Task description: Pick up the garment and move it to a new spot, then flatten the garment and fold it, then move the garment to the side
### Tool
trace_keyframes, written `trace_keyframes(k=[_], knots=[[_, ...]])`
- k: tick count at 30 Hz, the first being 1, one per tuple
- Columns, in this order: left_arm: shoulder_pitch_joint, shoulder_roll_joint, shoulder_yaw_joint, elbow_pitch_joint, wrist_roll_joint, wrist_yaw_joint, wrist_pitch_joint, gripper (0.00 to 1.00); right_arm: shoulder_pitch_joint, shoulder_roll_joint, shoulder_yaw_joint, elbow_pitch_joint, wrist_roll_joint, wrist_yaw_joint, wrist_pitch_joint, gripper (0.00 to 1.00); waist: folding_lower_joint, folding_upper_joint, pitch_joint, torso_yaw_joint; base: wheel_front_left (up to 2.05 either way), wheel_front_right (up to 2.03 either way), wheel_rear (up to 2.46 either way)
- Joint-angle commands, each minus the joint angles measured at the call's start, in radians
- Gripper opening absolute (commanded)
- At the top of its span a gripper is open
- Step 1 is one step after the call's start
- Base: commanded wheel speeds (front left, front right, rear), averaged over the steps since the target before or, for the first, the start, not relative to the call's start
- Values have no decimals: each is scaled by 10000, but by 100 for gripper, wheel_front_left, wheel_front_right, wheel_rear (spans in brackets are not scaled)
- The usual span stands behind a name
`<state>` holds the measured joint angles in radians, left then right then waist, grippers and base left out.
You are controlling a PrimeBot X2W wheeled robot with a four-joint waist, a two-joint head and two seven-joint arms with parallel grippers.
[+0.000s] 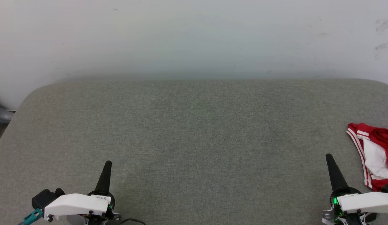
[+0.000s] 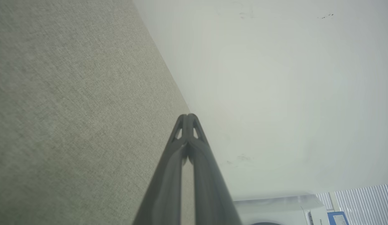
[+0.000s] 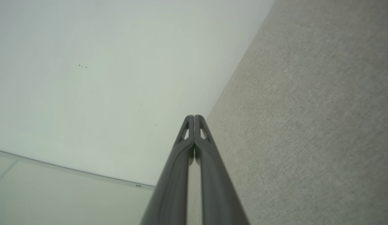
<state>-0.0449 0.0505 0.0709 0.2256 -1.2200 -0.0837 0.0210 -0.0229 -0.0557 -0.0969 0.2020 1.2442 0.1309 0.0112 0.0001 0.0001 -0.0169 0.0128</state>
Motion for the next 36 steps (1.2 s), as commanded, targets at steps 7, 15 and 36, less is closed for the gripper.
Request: trace_keyframes(k=[7, 15, 36], knots=[[-303, -1, 116, -3, -796, -149, 198, 0, -346, -17, -45, 48, 772, -1, 225, 0, -1, -1, 31, -19, 0, 0, 0], [-385, -2, 196, 43, -1516, -238, 371, 0, -493, -9, -63, 132, 1445, -2, 403, 0, -1, -1, 64, -41, 0, 0, 0], [-615, -4, 377, 159, -3185, -419, 782, 0, -802, 14, -111, 349, 3032, -3, 830, 0, -1, -1, 153, -98, 0, 0, 0]])
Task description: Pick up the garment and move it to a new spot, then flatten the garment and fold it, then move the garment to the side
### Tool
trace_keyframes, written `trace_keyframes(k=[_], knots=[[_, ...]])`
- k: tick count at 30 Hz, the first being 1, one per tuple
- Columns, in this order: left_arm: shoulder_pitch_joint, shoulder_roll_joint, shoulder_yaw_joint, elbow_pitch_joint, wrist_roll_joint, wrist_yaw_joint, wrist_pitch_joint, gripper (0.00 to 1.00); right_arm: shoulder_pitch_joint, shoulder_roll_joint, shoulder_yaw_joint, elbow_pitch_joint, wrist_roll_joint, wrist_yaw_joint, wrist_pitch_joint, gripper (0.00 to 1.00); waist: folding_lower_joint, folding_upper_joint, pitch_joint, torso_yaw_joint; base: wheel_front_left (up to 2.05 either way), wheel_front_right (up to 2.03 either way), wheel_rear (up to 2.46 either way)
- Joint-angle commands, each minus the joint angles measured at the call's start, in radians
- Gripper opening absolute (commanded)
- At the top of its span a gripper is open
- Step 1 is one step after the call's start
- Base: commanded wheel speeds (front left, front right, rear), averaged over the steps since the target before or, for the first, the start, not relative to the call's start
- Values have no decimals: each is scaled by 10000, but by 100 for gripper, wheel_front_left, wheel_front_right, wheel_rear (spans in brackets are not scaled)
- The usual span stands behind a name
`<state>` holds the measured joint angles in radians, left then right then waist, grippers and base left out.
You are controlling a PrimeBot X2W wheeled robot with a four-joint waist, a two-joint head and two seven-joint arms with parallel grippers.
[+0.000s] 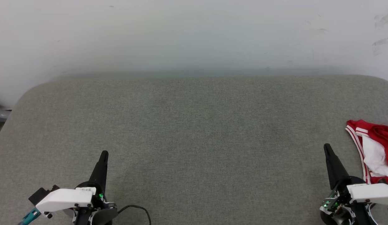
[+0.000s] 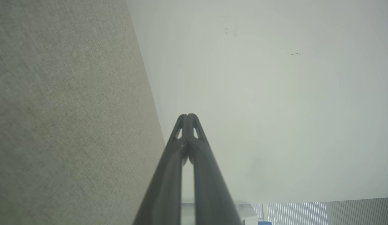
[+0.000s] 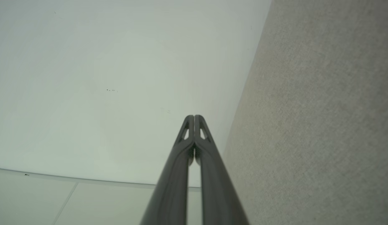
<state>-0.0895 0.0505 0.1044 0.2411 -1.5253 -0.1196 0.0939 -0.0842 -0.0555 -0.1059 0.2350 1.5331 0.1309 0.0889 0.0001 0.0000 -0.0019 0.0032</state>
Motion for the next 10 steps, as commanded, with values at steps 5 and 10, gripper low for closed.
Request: trace_keyframes(k=[5, 10], knots=[[-231, -5, 85, 27, -495, -104, 141, 0, -277, 17, -30, 66, 482, -3, 144, 0, -1, 0, 24, -15, 0, 0, 0], [-222, -7, 118, 46, -779, -125, 201, 0, -281, 21, -39, 104, 747, -3, 210, 0, -1, 0, 41, -26, 0, 0, 0]])
